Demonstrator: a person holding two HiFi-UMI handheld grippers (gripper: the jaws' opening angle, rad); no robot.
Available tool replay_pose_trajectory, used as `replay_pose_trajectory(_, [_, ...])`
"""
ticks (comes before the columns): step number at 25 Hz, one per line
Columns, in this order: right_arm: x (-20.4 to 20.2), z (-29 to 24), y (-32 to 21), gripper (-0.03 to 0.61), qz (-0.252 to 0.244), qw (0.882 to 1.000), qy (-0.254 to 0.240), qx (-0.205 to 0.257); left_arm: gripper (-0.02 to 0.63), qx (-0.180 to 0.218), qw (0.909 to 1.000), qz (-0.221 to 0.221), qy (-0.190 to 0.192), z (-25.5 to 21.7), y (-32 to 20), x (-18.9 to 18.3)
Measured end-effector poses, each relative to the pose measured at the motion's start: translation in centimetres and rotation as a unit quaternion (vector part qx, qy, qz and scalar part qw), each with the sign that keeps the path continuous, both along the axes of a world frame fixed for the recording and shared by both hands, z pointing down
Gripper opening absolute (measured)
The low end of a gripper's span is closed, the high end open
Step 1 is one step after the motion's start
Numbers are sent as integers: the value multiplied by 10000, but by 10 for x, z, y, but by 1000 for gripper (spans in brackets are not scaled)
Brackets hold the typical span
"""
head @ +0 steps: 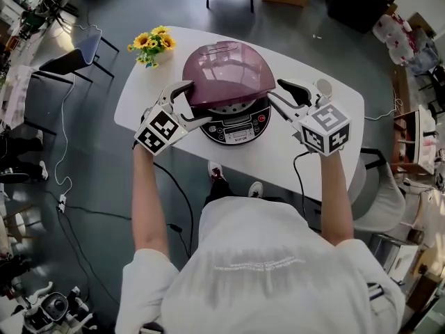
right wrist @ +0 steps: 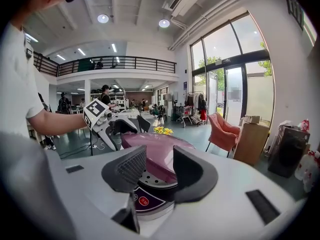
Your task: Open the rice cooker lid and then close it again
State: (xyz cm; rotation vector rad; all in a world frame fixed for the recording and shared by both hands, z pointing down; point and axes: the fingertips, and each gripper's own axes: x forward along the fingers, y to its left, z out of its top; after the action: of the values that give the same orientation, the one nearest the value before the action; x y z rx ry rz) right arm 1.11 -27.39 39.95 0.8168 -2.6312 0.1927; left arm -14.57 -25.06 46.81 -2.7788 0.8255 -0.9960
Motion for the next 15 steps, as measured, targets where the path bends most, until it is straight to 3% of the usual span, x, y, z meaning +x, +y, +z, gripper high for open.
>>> replay_pose_trajectory(9, [-7, 5, -1, 183, -92, 9999, -6, -51, 425, -354, 9991, -156, 179, 20, 8, 3])
replay_pose_trajectory(15, [-10, 12, 1, 183, -168, 9998, 41, -130, 425, -868, 9956, -239, 241, 41, 16, 7])
